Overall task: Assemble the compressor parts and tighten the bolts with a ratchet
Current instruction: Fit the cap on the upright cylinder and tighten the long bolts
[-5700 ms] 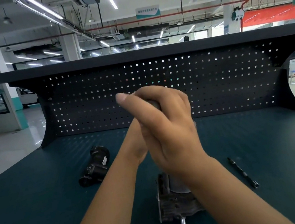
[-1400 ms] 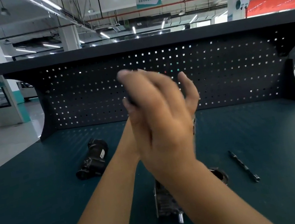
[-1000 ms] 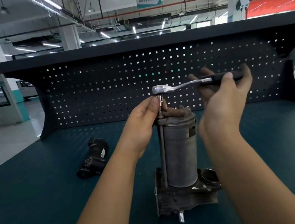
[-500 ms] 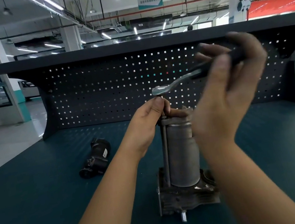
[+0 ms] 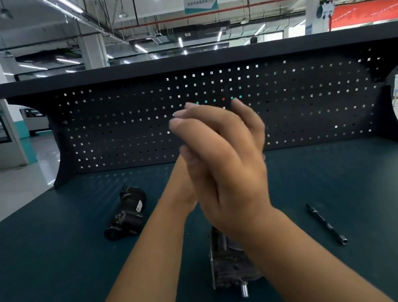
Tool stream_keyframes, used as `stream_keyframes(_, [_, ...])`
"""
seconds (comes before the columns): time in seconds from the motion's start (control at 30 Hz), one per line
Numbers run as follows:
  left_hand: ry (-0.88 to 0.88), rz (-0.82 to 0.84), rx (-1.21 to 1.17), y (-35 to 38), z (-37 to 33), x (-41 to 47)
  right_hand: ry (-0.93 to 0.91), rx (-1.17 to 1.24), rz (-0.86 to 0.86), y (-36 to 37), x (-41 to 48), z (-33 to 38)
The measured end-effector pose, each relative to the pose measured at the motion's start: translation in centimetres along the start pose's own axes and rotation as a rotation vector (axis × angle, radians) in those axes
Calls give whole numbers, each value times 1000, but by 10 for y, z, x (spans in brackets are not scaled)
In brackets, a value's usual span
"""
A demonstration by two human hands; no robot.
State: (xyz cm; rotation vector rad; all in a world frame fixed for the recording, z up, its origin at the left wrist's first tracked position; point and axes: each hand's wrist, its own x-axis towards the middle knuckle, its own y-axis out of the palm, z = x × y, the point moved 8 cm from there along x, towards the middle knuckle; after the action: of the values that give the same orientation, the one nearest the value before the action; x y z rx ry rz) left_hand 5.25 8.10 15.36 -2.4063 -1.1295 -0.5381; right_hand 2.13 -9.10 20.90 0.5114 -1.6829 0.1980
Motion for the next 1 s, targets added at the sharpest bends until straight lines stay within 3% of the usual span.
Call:
stream_keyframes(0.07, [72,8,17,1,-11,-1,47,83,-77,-9,5,-10])
stream_keyframes(0.13, [102,54,-34,6,-18,-4,217,287,-266,-30,7,-39])
stream_keyframes(0.27, [141,79,-100,8,-19,-4,1142,646,-669,-41,-32,-128])
stream_keyframes(0.33, [137,55,-83,7,-21,-6,1369,733,-687,-32,-46,-138])
stream_keyframes(0.37, [144,46,-99,7,-23,-7,1313,702,-645,-33,-40,-136])
stream_keyframes(0.43, [131,33,-94,5,-20,-5,938,529,-507,-42,-12,-107])
stream_keyframes(0.53, [207,26,-148,7,-27,-12,276,262,-89,-21,14,-35])
stream_keyframes(0.6, [277,32,-158,10,-47,-16,63,75,90,-1,11,-13])
stream_keyframes(0.67, [239,98,-175,14,-30,-10,97,115,17,-5,13,-17])
stream_keyframes(0.73, [188,55,-130,6,-21,-4,329,305,-211,-25,13,-48])
stream_keyframes(0.8, [185,107,-89,7,-19,-3,766,498,-469,-38,-4,-101])
stream_keyframes(0.87, [164,136,-77,11,-21,-3,1266,710,-586,-27,-33,-140])
stream_keyframes(0.9, [169,126,-68,13,-24,-4,1385,787,-598,-21,-43,-147])
stream_keyframes(0.93, [165,107,-101,11,-22,-3,1425,792,-579,-19,-46,-150])
stream_keyframes(1.0, [153,94,-97,9,-19,-1,1137,691,-534,-28,-24,-131])
